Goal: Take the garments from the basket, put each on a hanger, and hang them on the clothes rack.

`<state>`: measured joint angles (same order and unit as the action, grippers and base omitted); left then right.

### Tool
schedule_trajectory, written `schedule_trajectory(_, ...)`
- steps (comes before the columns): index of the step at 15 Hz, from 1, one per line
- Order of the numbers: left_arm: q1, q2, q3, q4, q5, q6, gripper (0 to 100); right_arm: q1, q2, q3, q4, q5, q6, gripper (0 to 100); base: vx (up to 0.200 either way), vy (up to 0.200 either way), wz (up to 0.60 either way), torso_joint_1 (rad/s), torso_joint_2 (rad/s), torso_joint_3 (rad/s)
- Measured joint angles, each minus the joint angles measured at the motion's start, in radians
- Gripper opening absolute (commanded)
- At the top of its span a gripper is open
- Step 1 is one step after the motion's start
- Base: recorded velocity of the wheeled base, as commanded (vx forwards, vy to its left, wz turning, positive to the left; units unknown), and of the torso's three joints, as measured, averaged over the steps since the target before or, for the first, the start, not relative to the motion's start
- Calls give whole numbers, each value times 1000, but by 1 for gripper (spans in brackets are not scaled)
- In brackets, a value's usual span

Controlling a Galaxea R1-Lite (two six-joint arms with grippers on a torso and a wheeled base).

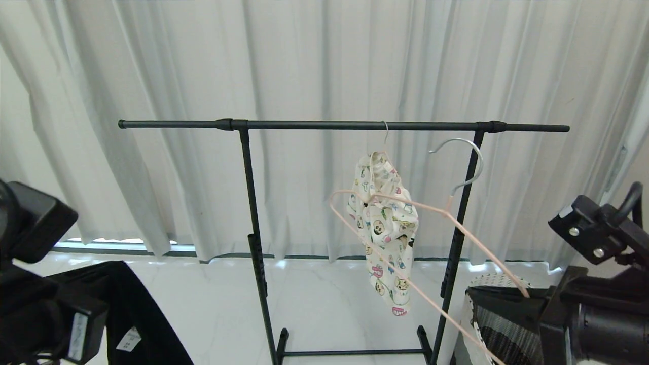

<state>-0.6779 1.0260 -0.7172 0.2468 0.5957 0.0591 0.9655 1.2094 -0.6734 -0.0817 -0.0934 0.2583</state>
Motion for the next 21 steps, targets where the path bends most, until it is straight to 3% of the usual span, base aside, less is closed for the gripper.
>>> schedule_trajectory(2,7,115,-65,-26,24,-121,0,88,-9,11,-5,32,41,0,0,0,0,0,0,0)
schedule_trajectory(4,17,262,-195,-39,47,-258,0,170,-17,13,-9,116,59,0,0,0,0,0,0,0)
schedule_trajectory(6,24,380,-313,-44,57,-319,0,210,-21,3,-10,190,62,0,0,0,0,0,0,0)
schedule_trajectory(10,27,485,-379,-43,58,-334,0,203,-4,-4,-12,200,65,0,0,0,0,0,0,0)
schedule_trajectory(21,27,514,-378,-41,57,-341,0,158,80,-41,-129,225,81,0,0,0,0,0,0,0)
